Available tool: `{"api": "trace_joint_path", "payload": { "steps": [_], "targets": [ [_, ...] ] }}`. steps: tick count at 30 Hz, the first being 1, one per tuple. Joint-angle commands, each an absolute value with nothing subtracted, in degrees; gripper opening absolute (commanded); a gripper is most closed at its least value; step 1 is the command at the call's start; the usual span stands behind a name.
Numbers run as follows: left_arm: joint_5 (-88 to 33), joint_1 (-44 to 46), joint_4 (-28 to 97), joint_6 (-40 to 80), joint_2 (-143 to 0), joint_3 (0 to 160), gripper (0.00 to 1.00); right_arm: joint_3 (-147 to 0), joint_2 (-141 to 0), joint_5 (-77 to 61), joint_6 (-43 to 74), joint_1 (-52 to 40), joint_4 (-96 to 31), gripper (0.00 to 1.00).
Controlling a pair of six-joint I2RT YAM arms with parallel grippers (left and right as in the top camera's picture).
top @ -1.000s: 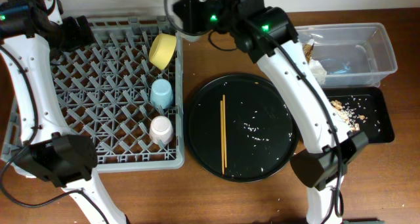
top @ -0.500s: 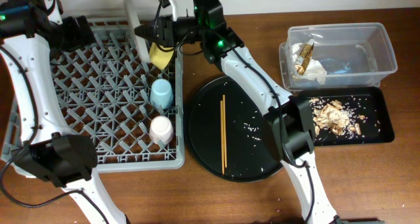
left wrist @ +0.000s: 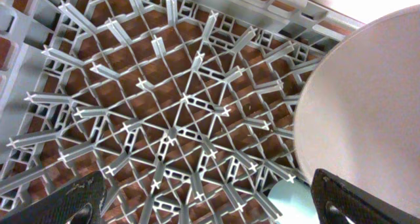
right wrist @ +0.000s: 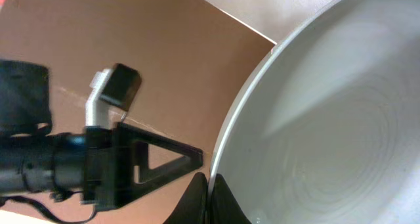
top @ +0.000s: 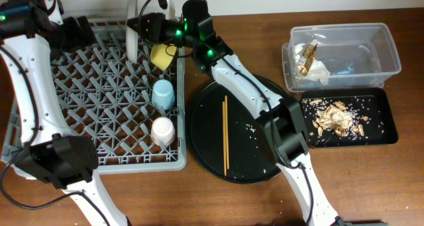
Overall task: Sort waste into correct bins and load items into the dishwasher rack
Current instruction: 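Lift the white plate and stand it upright in the rack, then release the plate and move right gripper back to the round tray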
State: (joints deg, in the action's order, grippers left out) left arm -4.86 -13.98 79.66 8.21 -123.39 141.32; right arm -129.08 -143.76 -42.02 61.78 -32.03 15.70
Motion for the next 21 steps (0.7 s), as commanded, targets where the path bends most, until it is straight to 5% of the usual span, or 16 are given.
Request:
{"api": "trace_joint_path", "payload": {
  "steps": [1,4,7,12,18,21],
  "targets": [
    [-4.64,-14.41,79.59,8.32,-123.11,142.45,0.99,-128.77,-146.87,-41.93,65.43,-32.36,16.75,0.04],
    [-4.64,-14.37,79.59,8.32,-123.11,142.43,0.99,-128.77,-147.28,-41.89,64.93,-32.36,16.78,0.09],
    [-4.67,-14.44,79.59,8.32,-123.11,142.43,0.99,-128.77,-147.28,-42.00,63.24,-32.36,16.82,0.51],
    [-4.64,-14.37,79.61,8.32,-123.11,142.43,0.99,-130.47,-147.24,-46.33,62.33,-31.77,22.11,0.83],
    [-4.64,-14.41,79.59,8.32,-123.11,142.43,0.99,-133.47,-144.11,-52.42,55.90,-29.47,16.49,0.99],
    [-4.64,-14.41,79.61,8.32,-123.11,142.43,0.99,-133.47,-139.39,-50.83,37.52,-27.29,-5.50,0.98]
  ]
}}
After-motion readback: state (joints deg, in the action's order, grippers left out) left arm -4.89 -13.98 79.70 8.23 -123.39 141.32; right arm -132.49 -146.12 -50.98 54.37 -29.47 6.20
